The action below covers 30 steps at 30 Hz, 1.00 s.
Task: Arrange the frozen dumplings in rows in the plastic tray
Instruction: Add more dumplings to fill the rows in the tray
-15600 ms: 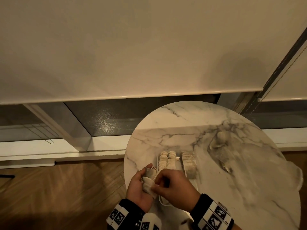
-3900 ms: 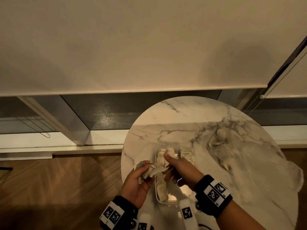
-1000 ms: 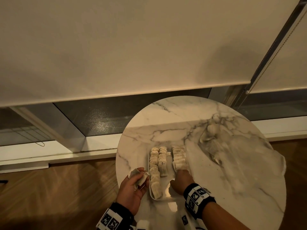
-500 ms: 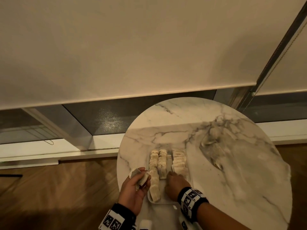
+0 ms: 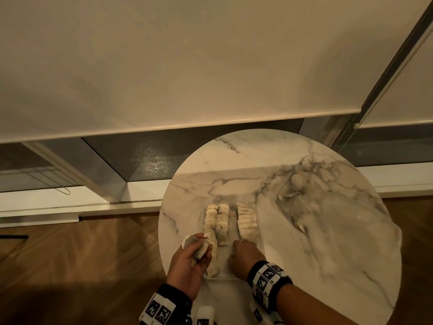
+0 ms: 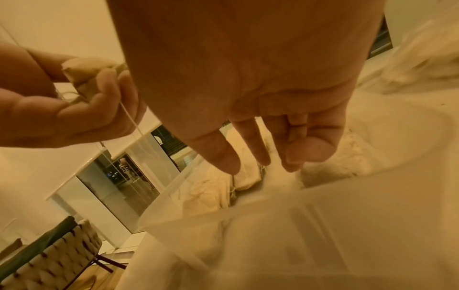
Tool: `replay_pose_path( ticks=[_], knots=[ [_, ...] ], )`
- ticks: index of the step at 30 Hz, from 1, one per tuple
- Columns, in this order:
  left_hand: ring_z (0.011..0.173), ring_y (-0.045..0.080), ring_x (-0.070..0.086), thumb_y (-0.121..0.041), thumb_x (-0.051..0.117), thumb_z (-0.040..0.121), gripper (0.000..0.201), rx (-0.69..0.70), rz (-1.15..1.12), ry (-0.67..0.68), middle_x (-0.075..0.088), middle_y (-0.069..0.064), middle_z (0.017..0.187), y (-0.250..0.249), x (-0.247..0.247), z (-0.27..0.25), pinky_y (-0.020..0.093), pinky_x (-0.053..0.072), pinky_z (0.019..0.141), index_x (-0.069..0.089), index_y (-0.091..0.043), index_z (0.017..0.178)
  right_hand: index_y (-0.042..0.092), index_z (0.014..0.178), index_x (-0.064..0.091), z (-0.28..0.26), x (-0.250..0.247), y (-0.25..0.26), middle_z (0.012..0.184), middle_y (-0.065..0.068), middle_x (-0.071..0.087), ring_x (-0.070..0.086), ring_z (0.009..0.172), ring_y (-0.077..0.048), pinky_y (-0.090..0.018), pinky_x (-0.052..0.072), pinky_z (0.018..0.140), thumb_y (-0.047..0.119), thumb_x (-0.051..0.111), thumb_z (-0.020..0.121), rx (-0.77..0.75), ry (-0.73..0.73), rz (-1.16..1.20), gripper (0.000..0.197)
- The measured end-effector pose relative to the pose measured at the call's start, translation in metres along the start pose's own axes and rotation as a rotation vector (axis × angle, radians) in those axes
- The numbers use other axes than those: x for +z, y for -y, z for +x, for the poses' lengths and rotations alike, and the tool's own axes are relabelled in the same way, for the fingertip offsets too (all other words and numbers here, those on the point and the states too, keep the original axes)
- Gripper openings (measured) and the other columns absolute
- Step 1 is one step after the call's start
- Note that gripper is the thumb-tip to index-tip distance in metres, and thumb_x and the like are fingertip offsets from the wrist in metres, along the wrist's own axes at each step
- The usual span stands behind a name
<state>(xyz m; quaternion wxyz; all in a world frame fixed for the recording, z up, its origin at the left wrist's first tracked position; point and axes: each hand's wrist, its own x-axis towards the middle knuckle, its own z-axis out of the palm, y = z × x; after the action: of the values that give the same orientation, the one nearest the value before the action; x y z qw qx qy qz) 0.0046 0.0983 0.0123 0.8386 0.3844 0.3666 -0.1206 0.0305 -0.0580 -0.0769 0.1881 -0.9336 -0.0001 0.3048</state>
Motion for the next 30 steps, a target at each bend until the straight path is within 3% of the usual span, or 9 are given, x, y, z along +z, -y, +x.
replay_pose_path(
  ticks=[4,7,10,13,16,20,23,27,30],
  knots=[
    [0.077,0.023,0.065,-0.006,0.056,0.093,0.013,-0.026,0.001,0.010,0.068,0.016,0.085,0.005,0.005,0.000,0.029,0.057,0.065,0.065,-0.004,0.103,0.009,0.123,0.056,-0.006,-0.009,-0.004,0.129,-0.017,0.056,0.055,0.118,-0.032,-0.030,0.046,0.096,0.026,0.050,0.093,-0.050,-0.034,0.114,0.036],
    [0.081,0.026,0.064,-0.014,0.058,0.093,0.017,-0.059,-0.036,0.009,0.066,0.018,0.095,0.010,0.011,-0.001,0.030,0.057,0.064,0.066,-0.003,0.103,0.013,0.125,0.063,-0.022,-0.027,-0.001,0.123,-0.007,0.065,0.061,0.111,-0.021,-0.029,0.047,0.096,0.030,0.054,0.096,-0.117,-0.099,0.359,0.034],
    [0.082,0.028,0.066,-0.022,0.057,0.091,0.028,-0.092,-0.076,0.051,0.069,0.019,0.098,0.013,0.021,-0.010,0.034,0.054,0.070,0.065,-0.001,0.108,0.011,0.102,0.071,-0.046,-0.049,0.003,0.092,-0.005,0.070,0.066,0.080,-0.016,-0.041,0.059,0.073,0.036,0.058,0.097,-0.093,-0.018,0.866,0.029],
    [0.091,0.032,0.067,-0.023,0.057,0.082,0.042,-0.092,-0.088,0.125,0.068,0.025,0.109,0.014,0.034,-0.023,0.039,0.055,0.078,0.063,0.002,0.115,0.004,0.099,0.070,-0.075,-0.075,0.002,0.086,-0.012,0.071,0.065,0.075,-0.023,-0.033,0.055,0.058,0.042,0.060,0.095,-0.088,0.152,1.227,0.040],
    [0.101,0.035,0.066,-0.013,0.054,0.078,0.048,-0.092,-0.078,0.189,0.065,0.027,0.119,0.015,0.042,-0.031,0.043,0.058,0.082,0.059,0.004,0.123,0.006,0.098,0.070,-0.092,-0.088,0.002,0.081,-0.011,0.070,0.064,0.072,-0.023,-0.032,0.053,0.056,0.039,0.067,0.092,-0.126,0.104,1.262,0.034],
    [0.105,0.034,0.066,-0.001,0.042,0.093,0.036,-0.063,0.008,0.225,0.065,0.027,0.121,0.012,0.050,-0.036,0.040,0.060,0.075,0.058,0.005,0.125,0.008,0.094,0.073,-0.093,-0.089,-0.002,0.073,-0.008,0.067,0.062,0.066,-0.020,-0.032,0.050,0.055,0.028,0.073,0.089,-0.120,-0.042,1.265,0.020],
    [0.103,0.032,0.068,-0.001,0.043,0.098,0.030,-0.004,0.129,0.247,0.067,0.024,0.119,0.007,0.053,-0.041,0.038,0.059,0.075,0.062,0.002,0.122,0.007,0.090,0.073,-0.093,-0.093,-0.002,0.070,-0.007,0.063,0.059,0.062,-0.017,-0.028,0.046,0.050,0.020,0.076,0.086,-0.134,-0.086,1.251,0.014],
    [0.109,0.034,0.064,-0.004,0.051,0.096,0.027,0.040,0.246,0.217,0.068,0.021,0.119,0.002,0.051,-0.041,0.043,0.057,0.084,0.065,-0.002,0.120,0.011,0.079,0.072,-0.090,-0.099,-0.004,0.071,-0.011,0.062,0.060,0.064,-0.020,-0.031,0.047,0.055,0.006,0.074,0.085,-0.170,-0.088,1.308,0.008],
    [0.108,0.035,0.063,-0.007,0.055,0.096,0.025,0.038,0.313,0.196,0.069,0.021,0.117,0.000,0.048,-0.041,0.037,0.058,0.073,0.068,-0.004,0.117,0.012,0.082,0.072,-0.091,-0.103,-0.002,0.073,-0.005,0.062,0.059,0.065,-0.016,-0.031,0.046,0.055,0.016,0.074,0.087,-0.196,-0.086,1.298,0.006]
  ],
)
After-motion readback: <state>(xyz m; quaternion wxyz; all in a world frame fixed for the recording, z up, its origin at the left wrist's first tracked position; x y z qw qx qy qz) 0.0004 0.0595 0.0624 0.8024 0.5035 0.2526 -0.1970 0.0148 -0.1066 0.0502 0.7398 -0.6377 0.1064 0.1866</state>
